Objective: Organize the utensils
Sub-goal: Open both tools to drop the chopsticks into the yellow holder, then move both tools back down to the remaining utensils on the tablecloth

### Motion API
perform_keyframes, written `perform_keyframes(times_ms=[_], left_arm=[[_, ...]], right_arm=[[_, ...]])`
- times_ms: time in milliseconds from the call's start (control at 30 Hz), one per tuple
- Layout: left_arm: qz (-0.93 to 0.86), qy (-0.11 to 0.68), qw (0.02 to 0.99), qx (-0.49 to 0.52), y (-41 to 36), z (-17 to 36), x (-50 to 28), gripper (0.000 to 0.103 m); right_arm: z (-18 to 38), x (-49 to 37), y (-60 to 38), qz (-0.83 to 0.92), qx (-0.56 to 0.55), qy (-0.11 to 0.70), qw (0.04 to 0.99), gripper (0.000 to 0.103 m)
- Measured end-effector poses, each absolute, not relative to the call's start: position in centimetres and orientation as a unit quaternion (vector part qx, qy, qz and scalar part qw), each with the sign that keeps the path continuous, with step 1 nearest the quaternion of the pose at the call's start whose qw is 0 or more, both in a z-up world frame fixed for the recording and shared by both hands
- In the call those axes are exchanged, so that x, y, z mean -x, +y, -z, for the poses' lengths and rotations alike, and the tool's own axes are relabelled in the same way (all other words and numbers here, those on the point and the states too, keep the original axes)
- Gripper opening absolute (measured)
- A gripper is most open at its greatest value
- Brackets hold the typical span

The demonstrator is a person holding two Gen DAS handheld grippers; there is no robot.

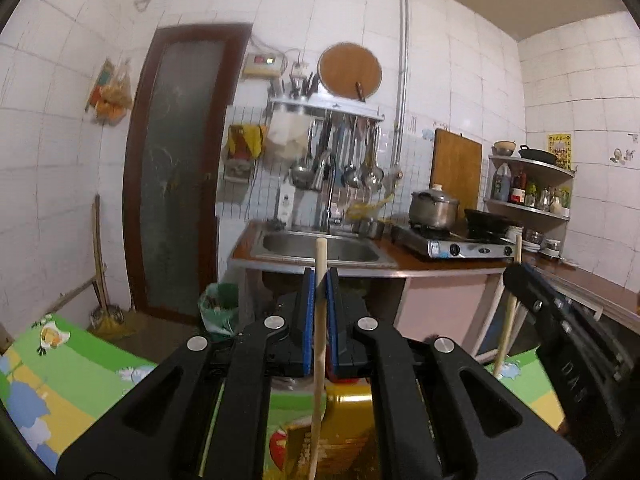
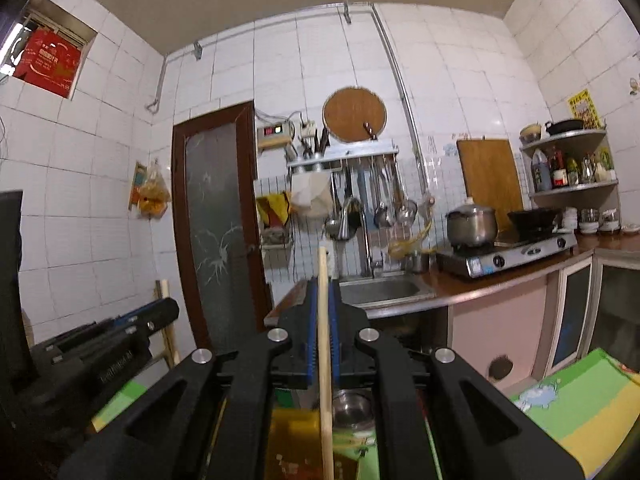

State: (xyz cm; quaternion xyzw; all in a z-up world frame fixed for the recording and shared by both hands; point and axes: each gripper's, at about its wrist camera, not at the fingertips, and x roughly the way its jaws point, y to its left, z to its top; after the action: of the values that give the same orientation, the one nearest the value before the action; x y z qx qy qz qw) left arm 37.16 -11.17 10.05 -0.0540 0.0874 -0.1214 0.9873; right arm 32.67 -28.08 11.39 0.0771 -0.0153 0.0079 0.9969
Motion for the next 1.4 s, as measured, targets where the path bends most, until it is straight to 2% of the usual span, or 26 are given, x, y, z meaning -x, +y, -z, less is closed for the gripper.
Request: perform_keyframes(times_ms=[33,67,100,133,167,200,333,500,600,967,1200,1400], left_arm=[[0.12,0.088,0.987,0.058,-10.9,-10.2,-36.8,0.005],[0.118,0.09,0.987,0.057,-10.6,-10.5,-36.4,0.009],[0.117,0.093,0.987,0.059,-10.4,-10.7,-36.1,0.021],[0.115,0.098,0.987,0.063,-10.0,-11.2,-35.5,0.03],[0.112,0.097,0.987,0.067,-9.6,-11.6,-34.9,0.046],[0.106,0.092,0.988,0.07,-9.1,-12.1,-34.2,0.055],[0.093,0.1,0.988,0.066,-7.1,-14.0,-30.8,0.065],[0.08,0.102,0.991,0.044,-4.7,-14.8,-24.9,0.093],[0.081,0.12,0.989,0.04,-3.3,-14.0,-22.2,0.098],[0.067,0.239,0.967,0.051,1.4,-5.2,-15.7,0.098],[0.054,0.302,0.951,0.026,1.9,0.6,-15.4,0.098],[0.058,0.324,0.944,0.006,0.9,2.7,-15.2,0.098]], right_arm=[[-11.4,-32.5,-27.9,-0.007,-0.072,-0.001,0.997,0.009],[-11.3,-32.4,-27.8,-0.007,-0.068,0.009,0.998,0.034],[-11.3,-32.2,-27.7,-0.006,-0.066,0.023,0.998,0.068],[-11.4,-31.7,-27.8,-0.002,-0.068,0.031,0.997,0.071],[-11.5,-31.1,-27.7,0.006,-0.067,0.031,0.997,0.071],[-11.7,-30.6,-27.7,0.012,-0.06,0.035,0.998,0.071],[-13.2,-26.8,-28.1,0.029,-0.052,0.045,0.997,0.071],[-14.5,-22.1,-28.3,0.04,-0.048,0.086,0.994,0.073],[-14.3,-19.4,-28.0,0.04,-0.048,0.107,0.992,0.078],[-7.7,-11.5,-24.7,0.02,-0.047,0.194,0.98,0.084],[-2.2,-10.5,-23.6,0.026,-0.048,0.249,0.967,0.084],[0.6,-11.1,-24.0,0.038,-0.058,0.284,0.956,0.084]])
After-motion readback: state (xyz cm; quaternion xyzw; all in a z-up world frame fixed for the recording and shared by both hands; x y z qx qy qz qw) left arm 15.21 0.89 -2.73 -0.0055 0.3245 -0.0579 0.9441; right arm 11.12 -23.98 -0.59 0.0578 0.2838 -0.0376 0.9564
